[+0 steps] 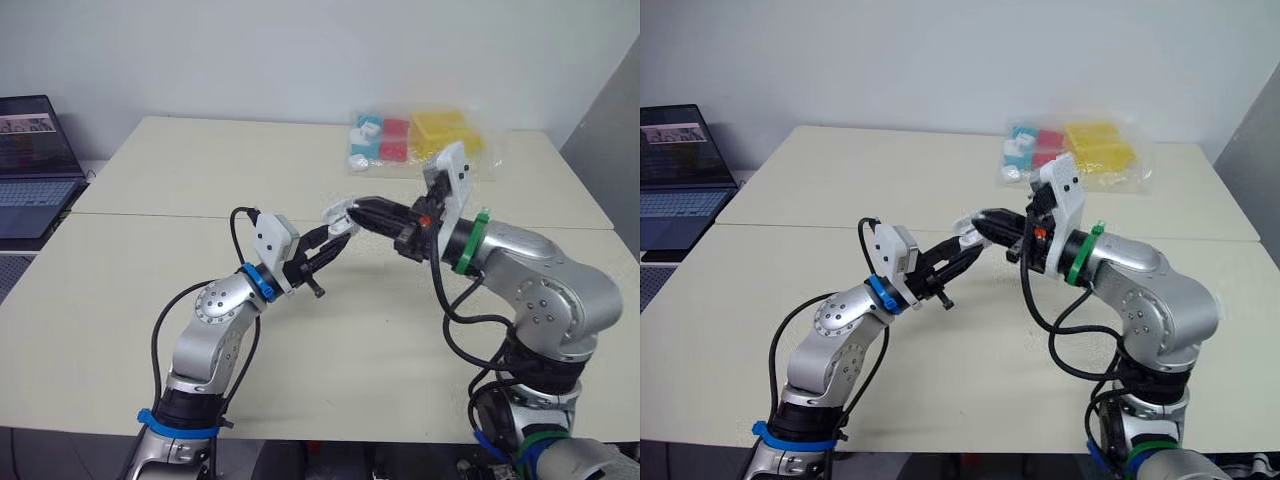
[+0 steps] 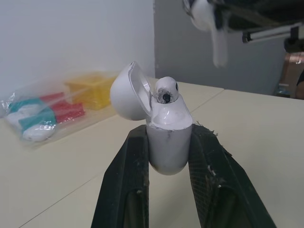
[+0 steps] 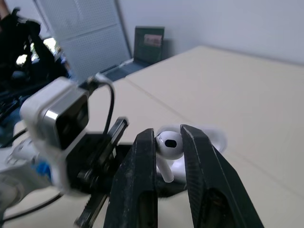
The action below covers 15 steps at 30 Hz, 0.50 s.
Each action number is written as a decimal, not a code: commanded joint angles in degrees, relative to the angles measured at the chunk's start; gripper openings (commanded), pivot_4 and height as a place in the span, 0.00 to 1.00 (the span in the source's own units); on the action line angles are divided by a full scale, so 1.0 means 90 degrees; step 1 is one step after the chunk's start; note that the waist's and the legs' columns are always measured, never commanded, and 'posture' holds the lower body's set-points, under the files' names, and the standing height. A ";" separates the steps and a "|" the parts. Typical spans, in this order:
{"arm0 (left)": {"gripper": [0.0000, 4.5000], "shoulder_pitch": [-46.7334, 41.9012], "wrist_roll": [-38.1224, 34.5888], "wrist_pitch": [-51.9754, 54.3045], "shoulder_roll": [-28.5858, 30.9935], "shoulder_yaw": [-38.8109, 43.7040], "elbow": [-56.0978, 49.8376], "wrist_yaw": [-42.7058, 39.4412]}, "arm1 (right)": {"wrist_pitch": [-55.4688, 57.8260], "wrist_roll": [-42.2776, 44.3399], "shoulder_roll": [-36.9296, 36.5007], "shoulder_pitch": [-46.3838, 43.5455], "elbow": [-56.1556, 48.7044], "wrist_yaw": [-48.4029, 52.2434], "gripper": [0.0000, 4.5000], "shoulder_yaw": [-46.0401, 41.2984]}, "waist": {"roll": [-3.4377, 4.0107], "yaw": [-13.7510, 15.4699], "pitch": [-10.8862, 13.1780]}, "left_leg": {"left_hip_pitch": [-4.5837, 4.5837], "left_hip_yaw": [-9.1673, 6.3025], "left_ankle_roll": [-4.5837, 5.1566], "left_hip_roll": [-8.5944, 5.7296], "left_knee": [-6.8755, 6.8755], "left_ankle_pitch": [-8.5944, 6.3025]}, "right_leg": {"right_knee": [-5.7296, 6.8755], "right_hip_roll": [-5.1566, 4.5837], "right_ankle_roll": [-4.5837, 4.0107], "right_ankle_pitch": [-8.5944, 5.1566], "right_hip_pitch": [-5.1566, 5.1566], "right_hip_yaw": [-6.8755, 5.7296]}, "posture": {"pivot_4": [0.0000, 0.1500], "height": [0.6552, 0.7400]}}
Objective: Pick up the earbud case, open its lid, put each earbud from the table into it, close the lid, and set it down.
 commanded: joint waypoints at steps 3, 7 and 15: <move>0.17 -0.0210 -0.0099 0.0036 0.0071 0.0016 -0.0098 -0.0107 | -0.1252 0.0293 0.0329 0.0249 0.0125 -0.0320 0.09 0.0286 | 0.0000 -0.0016 0.0000 | 0.0001 0.0000 0.0000 0.0002 -0.0001 0.0000 | 0.0000 0.0004 0.0000 0.0000 0.0000 0.0001 | 1.00 1.00; 0.17 -0.0230 -0.0218 0.0234 0.0123 0.0033 -0.0155 -0.0208 | -0.2124 0.0104 0.0154 0.0598 0.0346 -0.0313 0.09 0.0908 | 0.0000 -0.0035 0.0000 | 0.0002 -0.0004 0.0001 0.0007 -0.0003 0.0000 | 0.0001 0.0011 -0.0001 -0.0001 -0.0001 0.0000 | 1.00 1.00; 0.17 -0.0278 -0.0442 0.0499 0.0196 0.0113 -0.0220 -0.0264 | -0.3335 -0.0042 -0.0009 0.0970 0.0818 -0.0422 0.09 0.1487 | 0.0000 -0.0036 0.0000 | 0.0002 -0.0002 0.0001 0.0007 -0.0002 0.0000 | 0.0000 0.0010 0.0000 -0.0001 0.0000 0.0001 | 1.00 1.00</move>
